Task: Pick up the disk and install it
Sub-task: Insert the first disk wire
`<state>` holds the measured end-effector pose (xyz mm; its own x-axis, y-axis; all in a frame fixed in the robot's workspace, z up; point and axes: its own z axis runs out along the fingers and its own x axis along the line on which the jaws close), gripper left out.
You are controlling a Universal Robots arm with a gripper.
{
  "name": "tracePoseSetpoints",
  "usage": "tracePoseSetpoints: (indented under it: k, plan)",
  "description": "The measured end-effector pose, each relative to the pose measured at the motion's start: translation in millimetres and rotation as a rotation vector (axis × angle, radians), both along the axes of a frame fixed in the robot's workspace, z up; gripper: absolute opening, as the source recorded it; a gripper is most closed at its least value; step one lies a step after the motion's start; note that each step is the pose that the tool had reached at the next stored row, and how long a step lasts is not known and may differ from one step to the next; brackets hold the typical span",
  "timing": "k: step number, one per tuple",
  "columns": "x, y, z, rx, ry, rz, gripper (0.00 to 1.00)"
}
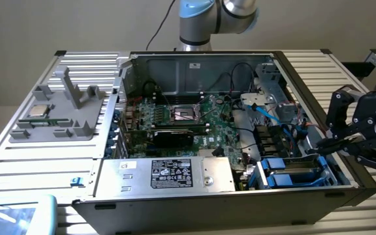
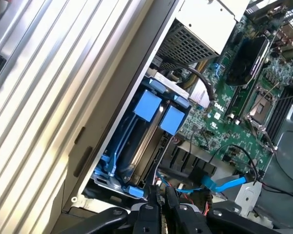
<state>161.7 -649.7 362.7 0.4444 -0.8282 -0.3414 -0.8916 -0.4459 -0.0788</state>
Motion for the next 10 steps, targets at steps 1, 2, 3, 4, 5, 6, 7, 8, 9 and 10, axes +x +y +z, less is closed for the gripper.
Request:
tracePoseSetpoints:
  k: [1, 2, 3, 4, 5, 6, 7, 8, 9, 10]
  plan:
    - [-0.8, 0.9, 1.3, -0.0061, -0.0015, 0.0, 0.16]
    - [-1.6, 1.4, 2.5, -0.0123, -0.0021, 0.0, 0.16]
    - [-2.2, 1.7, 2.8, -0.0243, -0.003, 0.0, 0.16]
    - [-2.9, 1.8, 3.3, -0.0355, -0.0036, 0.0, 0.16]
    - [-3.6, 2.0, 4.0, -0.045, -0.0042, 0.0, 0.16]
    - [-4.2, 2.3, 5.2, -0.0521, -0.005, 0.0, 0.16]
    - [-4.8, 2.8, 6.7, -0.0576, -0.0065, 0.0, 0.16]
    - [-5.5, 3.4, 8.6, -0.0625, -0.0081, 0.0, 0.16]
    - [-6.2, 3.9, 10.5, -0.0669, -0.0095, 0.0, 0.16]
    - [-7.0, 4.5, 12.2, -0.0716, -0.0111, 0.0, 0.16]
